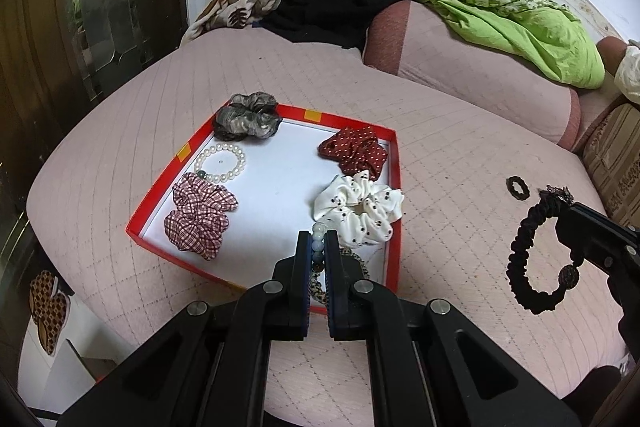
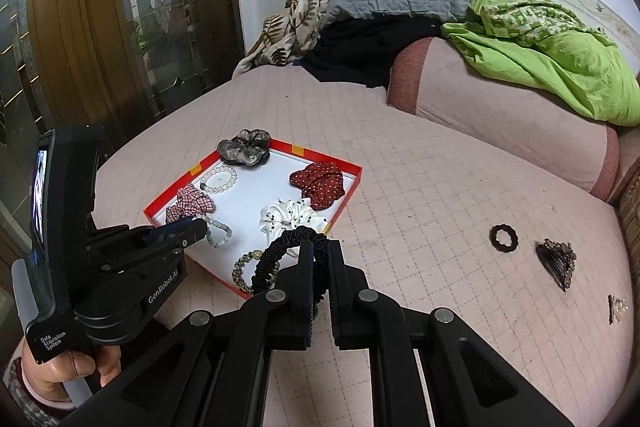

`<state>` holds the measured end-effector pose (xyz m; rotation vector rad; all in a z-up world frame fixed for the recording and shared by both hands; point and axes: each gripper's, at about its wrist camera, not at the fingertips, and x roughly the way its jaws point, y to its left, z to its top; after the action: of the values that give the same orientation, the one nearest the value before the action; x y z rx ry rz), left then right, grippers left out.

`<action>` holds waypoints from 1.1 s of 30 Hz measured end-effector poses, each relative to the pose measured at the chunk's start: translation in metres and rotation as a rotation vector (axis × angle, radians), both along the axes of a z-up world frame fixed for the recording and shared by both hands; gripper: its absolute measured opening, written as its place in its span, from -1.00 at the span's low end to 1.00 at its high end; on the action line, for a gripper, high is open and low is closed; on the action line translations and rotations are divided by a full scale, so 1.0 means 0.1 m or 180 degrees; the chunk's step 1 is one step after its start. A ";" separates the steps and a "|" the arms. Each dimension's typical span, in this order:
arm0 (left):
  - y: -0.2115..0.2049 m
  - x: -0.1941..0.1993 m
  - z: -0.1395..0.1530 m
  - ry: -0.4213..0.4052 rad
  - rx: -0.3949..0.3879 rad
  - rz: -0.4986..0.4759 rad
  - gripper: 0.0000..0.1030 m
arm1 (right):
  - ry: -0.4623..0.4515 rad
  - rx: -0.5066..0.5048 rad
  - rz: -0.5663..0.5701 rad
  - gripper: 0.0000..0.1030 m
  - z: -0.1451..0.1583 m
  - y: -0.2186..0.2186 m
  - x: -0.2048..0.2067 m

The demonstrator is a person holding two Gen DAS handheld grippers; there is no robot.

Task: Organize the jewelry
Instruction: 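Lower black scrunchie and green bead bracelet into the tray, opening both tools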

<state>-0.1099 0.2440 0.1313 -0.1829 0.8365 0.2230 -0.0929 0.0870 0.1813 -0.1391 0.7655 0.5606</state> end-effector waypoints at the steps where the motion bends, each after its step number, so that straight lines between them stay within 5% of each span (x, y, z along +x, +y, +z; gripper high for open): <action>1: 0.02 0.01 -0.01 0.0009 -0.0011 0.0017 -0.89 | 0.0008 -0.0003 0.0007 -0.85 -0.01 0.02 0.01; 9: 0.40 0.03 -0.12 0.0043 -0.0265 0.0227 -0.89 | 0.0116 -0.0027 0.0067 -0.85 -0.13 0.21 0.16; 19: 0.79 0.08 -0.36 -0.0042 -0.1027 0.0133 -0.89 | 0.0378 0.0060 0.0146 -0.85 -0.34 0.59 0.56; 33: 0.97 0.27 -0.79 0.0189 -0.1219 0.0138 -0.89 | 0.0709 -0.0074 0.0380 -0.85 -0.88 1.51 1.30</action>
<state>-0.0830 0.3413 0.0519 -0.5555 0.9298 0.1070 0.0368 0.2379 0.0930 -0.1460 0.9849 0.6883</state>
